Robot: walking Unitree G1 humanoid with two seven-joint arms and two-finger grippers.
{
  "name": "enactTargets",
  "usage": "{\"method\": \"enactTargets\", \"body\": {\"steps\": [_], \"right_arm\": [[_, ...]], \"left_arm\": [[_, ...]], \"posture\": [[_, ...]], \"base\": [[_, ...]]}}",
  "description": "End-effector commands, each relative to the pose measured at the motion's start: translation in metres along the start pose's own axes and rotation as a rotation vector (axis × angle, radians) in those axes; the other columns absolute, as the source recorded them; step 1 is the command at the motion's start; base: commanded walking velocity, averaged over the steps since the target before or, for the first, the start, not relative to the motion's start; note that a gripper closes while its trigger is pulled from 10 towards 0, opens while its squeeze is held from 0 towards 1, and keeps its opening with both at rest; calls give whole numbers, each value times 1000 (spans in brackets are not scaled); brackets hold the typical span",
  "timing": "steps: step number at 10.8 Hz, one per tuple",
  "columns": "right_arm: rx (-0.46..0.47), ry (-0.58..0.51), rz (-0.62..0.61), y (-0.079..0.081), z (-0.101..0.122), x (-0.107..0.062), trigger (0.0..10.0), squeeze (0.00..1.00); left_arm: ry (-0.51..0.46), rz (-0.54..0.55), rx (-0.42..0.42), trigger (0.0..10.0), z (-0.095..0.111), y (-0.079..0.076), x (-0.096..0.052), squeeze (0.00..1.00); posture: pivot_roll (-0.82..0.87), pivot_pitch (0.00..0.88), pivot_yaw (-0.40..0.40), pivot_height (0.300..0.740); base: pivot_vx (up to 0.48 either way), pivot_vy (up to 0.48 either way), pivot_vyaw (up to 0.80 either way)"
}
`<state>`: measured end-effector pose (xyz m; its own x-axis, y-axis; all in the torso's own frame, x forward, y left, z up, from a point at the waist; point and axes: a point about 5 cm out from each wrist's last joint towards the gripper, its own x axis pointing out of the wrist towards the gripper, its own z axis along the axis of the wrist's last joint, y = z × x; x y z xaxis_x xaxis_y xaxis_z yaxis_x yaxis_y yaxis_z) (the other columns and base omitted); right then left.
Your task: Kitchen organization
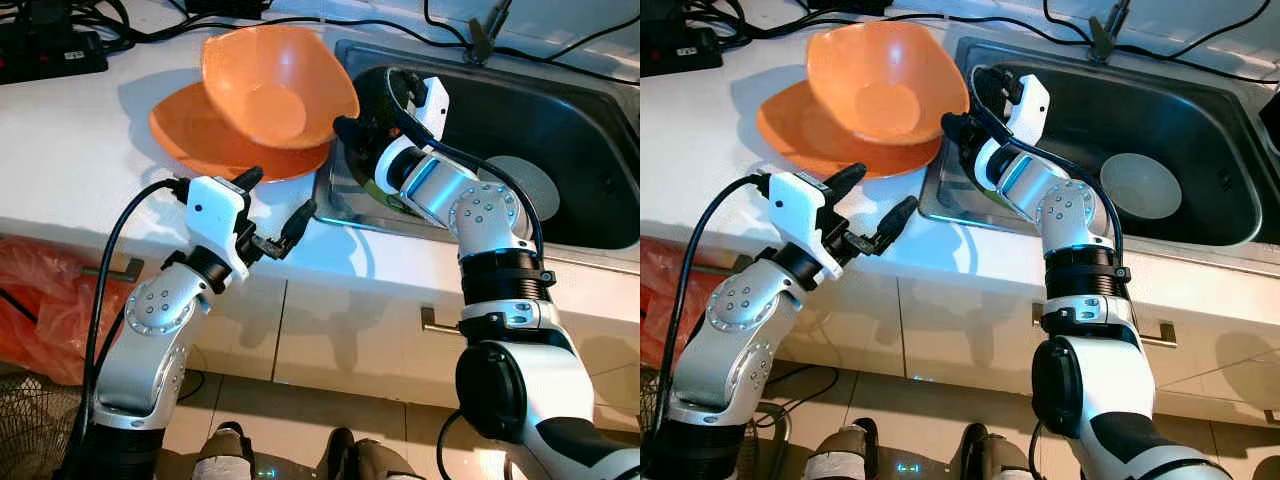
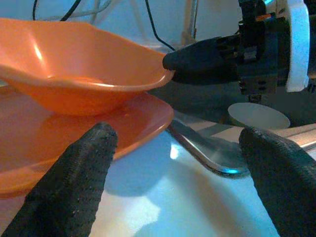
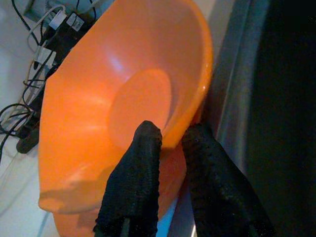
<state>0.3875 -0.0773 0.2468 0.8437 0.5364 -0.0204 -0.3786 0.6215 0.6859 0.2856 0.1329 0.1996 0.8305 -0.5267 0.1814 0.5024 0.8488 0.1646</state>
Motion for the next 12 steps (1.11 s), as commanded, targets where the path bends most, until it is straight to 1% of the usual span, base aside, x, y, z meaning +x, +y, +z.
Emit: {"method": "enactTargets", "body": {"steps": [1,2,3,4,5,8,10,12], "right_arm": [[-2,11,-5,-2,-2,-1,10000,0],[3,11,-2,-1,-3,0,10000,8],[5,11,0,-1,-3,0,10000,765],[6,14,-3,-1,-4,0,10000,1000],[8,15,-3,0,-5,1,10000,0],[22,25,1,5,-7,9,10000,0],[28,25,-8,5,-6,14,10000,0],[23,9,-13,8,0,18,10000,0]], "left_arm": [[27,-23,-3,10000,-5,-5,-1,0],[28,-26,-3,10000,-6,-5,0,0],[28,-27,-2,10000,-6,-5,0,0],[28,-29,-5,10000,-6,-6,1,0],[29,-29,-6,10000,-6,-7,1,0],[28,-29,-8,10000,-6,-7,1,0],[30,-32,-11,10000,-6,-8,2,0],[26,-33,-15,10000,-6,-9,3,0]], "posture": [[248,194,-140,740],[248,192,-140,740],[248,192,-140,740],[247,195,-140,740],[247,196,-140,740],[250,195,-140,740],[249,195,-140,740],[250,194,-140,740]], "base": [[0,0,0],[0,0,0],[0,0,0],[0,0,0],[0,0,0],[0,0,0],[0,0,0],[0,0,0]]}}
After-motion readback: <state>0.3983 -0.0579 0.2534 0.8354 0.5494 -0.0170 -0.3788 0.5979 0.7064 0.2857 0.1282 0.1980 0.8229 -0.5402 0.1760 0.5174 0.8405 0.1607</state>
